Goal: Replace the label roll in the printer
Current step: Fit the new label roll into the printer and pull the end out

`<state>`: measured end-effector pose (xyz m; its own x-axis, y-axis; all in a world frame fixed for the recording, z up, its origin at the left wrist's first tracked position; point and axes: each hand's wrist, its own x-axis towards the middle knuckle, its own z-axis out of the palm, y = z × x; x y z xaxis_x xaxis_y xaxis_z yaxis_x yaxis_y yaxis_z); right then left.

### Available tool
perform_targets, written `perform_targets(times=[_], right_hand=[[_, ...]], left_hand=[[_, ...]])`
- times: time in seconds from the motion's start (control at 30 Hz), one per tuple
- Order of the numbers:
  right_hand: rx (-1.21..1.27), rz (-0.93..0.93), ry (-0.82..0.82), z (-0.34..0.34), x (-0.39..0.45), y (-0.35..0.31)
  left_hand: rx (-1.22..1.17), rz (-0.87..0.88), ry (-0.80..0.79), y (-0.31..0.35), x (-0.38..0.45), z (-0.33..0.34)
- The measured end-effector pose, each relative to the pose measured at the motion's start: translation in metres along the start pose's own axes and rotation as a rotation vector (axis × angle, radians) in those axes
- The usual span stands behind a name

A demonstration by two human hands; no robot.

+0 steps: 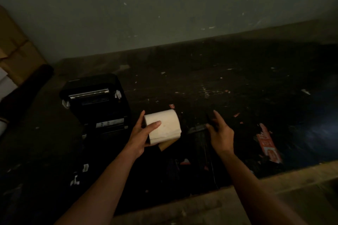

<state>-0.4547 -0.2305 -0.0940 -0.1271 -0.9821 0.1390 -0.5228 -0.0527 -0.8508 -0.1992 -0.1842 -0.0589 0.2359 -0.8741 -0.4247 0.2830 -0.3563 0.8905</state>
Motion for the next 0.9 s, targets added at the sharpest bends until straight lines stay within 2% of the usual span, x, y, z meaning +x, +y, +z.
perform_targets(times=[0.27, 0.9], right_hand=[[0.125, -0.088, 0.155, -0.035, 0.024, -0.047], [0.281, -0.018, 0.091, -0.056, 0.030, -0.042]], left_hand=[[-0.006, 0.060, -0.090, 0.015, 0.003, 0.010], [-0.069, 0.110, -0.216, 0.030, 0.002, 0.022]])
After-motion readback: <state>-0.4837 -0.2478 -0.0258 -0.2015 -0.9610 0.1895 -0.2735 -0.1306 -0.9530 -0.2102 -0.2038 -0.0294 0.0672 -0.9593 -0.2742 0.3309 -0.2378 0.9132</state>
